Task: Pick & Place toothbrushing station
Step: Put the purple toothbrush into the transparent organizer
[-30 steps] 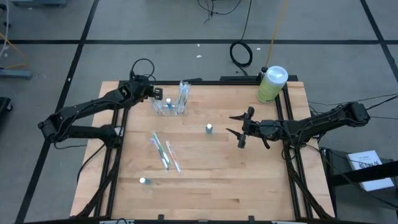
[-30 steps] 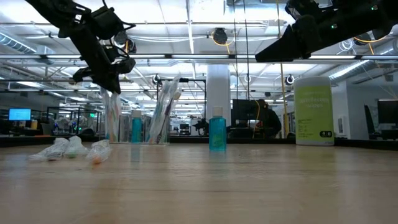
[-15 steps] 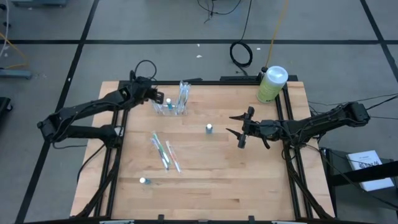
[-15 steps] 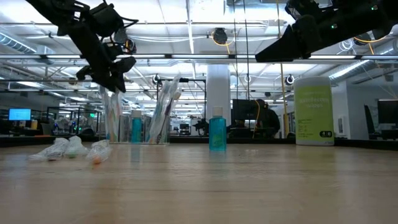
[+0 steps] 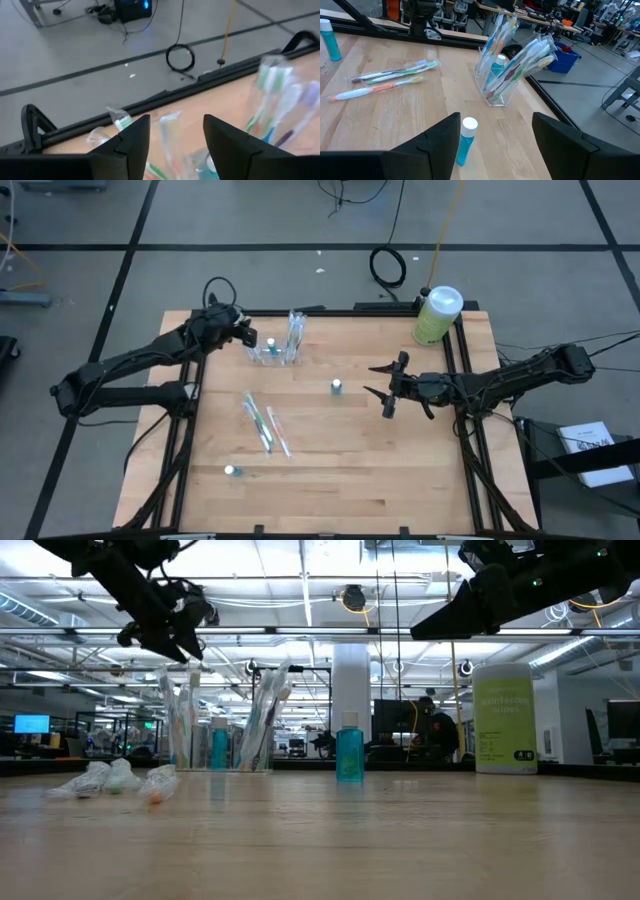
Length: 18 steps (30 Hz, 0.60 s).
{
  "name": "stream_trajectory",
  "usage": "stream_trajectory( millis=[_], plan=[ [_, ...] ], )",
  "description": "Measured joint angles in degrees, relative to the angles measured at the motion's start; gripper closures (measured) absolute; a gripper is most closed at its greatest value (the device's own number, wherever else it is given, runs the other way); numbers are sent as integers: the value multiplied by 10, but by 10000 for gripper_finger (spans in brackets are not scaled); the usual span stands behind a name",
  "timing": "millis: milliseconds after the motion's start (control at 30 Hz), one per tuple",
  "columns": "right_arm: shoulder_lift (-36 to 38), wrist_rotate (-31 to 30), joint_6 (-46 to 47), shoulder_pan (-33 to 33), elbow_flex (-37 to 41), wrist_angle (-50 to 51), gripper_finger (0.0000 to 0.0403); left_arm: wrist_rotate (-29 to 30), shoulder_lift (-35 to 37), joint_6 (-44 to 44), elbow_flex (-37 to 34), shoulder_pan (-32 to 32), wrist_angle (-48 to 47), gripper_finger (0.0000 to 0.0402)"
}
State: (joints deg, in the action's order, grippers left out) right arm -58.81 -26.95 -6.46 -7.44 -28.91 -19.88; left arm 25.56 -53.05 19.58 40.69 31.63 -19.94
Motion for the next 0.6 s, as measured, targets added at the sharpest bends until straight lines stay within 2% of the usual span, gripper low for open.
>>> stream_trajectory(
  millis=[300,600],
  plan=[
    [0,0,0,0,0,0,161,-9,71,5,0,-32,12,175],
    [0,0,0,0,0,0,161,-77,134,-12,1,-93,105,174]
  ],
)
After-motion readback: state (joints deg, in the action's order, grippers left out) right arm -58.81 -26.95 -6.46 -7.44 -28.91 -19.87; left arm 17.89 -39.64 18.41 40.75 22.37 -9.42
